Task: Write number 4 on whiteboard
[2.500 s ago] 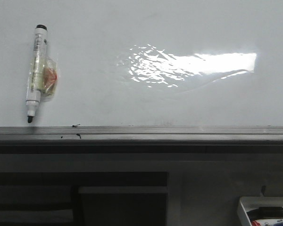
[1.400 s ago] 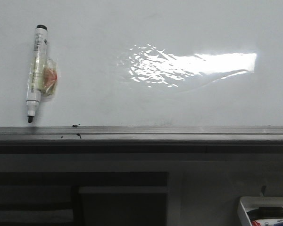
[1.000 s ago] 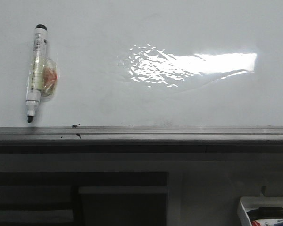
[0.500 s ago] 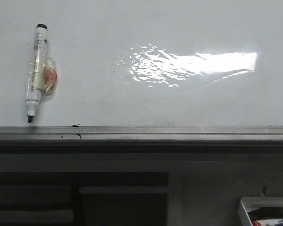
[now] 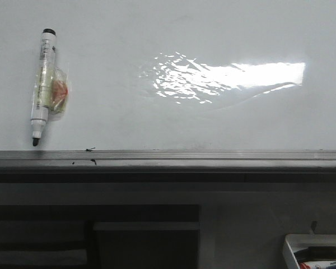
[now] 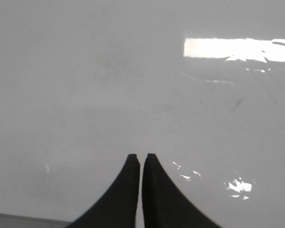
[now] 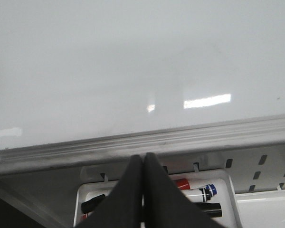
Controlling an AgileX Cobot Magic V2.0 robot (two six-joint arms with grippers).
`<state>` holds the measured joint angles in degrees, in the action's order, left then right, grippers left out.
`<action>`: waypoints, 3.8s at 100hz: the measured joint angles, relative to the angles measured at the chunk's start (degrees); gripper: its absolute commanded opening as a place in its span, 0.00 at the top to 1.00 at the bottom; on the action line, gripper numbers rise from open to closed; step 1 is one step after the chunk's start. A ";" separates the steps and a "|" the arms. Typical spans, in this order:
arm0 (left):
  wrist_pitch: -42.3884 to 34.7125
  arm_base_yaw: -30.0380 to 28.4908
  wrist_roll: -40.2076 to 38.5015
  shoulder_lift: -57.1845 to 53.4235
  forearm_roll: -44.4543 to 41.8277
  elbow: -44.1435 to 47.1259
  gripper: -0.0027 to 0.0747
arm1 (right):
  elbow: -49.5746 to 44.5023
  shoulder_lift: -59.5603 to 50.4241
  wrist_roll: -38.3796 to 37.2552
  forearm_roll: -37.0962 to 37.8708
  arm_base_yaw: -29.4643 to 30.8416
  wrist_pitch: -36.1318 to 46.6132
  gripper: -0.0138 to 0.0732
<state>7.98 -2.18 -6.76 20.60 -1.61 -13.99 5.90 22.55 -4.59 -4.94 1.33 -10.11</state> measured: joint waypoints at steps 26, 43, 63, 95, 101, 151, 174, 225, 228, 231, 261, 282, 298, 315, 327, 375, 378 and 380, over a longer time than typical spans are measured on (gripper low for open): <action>-11.75 0.00 0.00 6.55 0.00 -0.43 0.42 | 0.00 0.77 0.00 -0.12 -0.77 3.08 0.91; -23.65 0.40 -0.10 11.23 -1.06 -0.43 0.45 | 0.00 0.77 0.23 -0.12 -0.77 3.34 0.91; -28.63 11.45 -2.48 17.12 -11.32 -0.43 0.45 | 0.00 0.77 0.37 -0.12 -0.77 3.37 0.91; -28.76 34.06 -5.98 28.20 -6.57 -0.43 0.45 | 0.00 0.77 0.37 -0.12 -0.77 3.37 0.91; -28.86 36.43 -5.95 30.82 -4.79 -0.48 0.45 | 0.00 0.77 0.37 -0.12 -0.77 3.37 0.91; -38.99 39.60 -6.00 49.69 6.26 -1.08 0.52 | 0.00 0.77 0.37 -0.12 -0.77 3.37 0.91; -42.99 39.79 -6.00 52.91 9.78 -1.41 0.99 | 1.99 0.77 0.37 -0.58 -4.19 -0.60 0.91; -51.19 39.79 2.08 50.47 -23.21 -1.41 0.99 | 25.38 17.67 5.13 -0.46 -42.98 -9.76 0.38; -51.45 39.79 2.50 50.38 -24.88 -1.41 0.99 | 26.51 19.57 5.13 -0.17 -45.14 -9.76 0.38; -51.72 39.79 3.07 50.28 -26.06 -1.41 0.99 | 27.56 21.04 5.15 0.42 -47.61 -9.76 0.38; -53.71 39.79 6.76 50.33 -36.30 -1.41 0.99 | 32.88 34.63 5.28 1.90 -55.04 -3.23 0.38; -54.03 39.79 6.76 50.33 -37.93 -1.41 0.99 | 34.66 38.35 5.28 1.90 -55.04 -1.39 0.41; -54.16 39.79 6.76 50.24 -38.21 -1.41 0.99 | 35.73 39.30 5.28 1.79 -55.18 -1.04 0.82; -54.16 39.79 7.21 50.24 -38.43 -1.41 0.99 | 35.97 39.34 5.28 0.92 -55.34 -1.02 0.91; -54.16 39.79 7.21 50.24 -38.56 -1.41 0.82 | 35.97 39.34 5.28 0.92 -55.34 -1.02 0.91; -50.90 39.79 6.10 39.73 -19.73 -1.17 0.44 | 43.62 42.54 4.98 -1.00 -48.34 -3.93 0.91; -50.21 39.79 6.10 38.36 -19.21 -1.17 0.44 | 44.90 43.38 4.98 -1.00 -47.44 -4.21 0.91; -49.64 39.79 6.10 37.59 -18.82 -1.17 0.44 | 45.88 44.03 5.11 -1.00 -46.92 -4.28 0.91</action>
<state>-41.66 37.62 -0.67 58.19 -20.43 -15.16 51.78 66.59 0.52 -5.94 -45.60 -14.39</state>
